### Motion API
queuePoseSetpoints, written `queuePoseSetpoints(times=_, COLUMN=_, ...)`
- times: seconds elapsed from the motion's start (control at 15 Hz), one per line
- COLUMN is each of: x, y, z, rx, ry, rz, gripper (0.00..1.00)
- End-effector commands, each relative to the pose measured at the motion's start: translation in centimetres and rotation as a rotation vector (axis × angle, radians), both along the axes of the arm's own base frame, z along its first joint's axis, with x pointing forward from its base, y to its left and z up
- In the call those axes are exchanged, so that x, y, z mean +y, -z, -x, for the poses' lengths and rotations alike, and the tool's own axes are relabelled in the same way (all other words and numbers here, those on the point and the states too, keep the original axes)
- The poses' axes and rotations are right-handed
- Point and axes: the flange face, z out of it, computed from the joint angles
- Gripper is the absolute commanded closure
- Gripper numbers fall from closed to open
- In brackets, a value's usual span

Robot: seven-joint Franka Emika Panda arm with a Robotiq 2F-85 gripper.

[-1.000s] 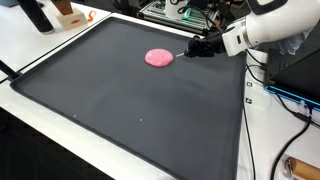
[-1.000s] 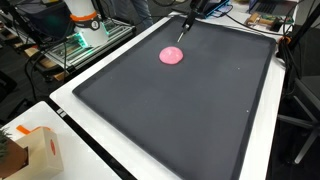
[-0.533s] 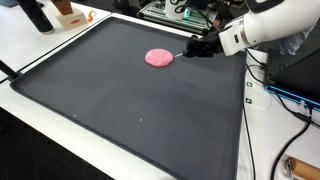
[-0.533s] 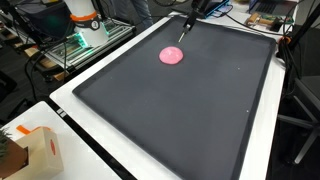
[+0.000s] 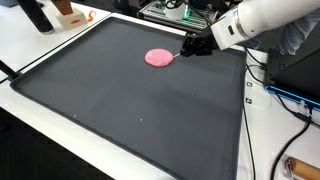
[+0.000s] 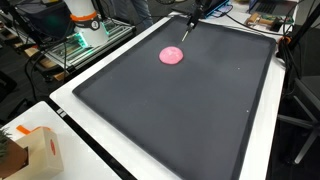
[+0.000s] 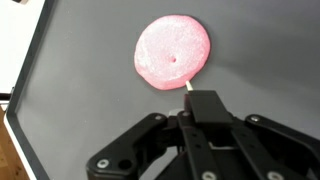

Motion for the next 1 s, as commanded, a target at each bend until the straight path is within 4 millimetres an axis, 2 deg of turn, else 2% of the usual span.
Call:
queuePoseSetpoints(times=0.0, x=-1.8, y=-2.2, z=-0.3, rx=0.017, ry=0.018, rz=-0.099, gripper=0.97)
queuePoseSetpoints(times=0.47, x=-5.9, y=-7.5, z=-1.1, rx=0.004, ry=0.056, rz=-0.279, gripper=0.97)
queuePoseSetpoints(times=0.93, x=-10.0, y=-13.2, z=0.4, rx=-0.038, ry=0.038, rz=-0.403, gripper=0.97)
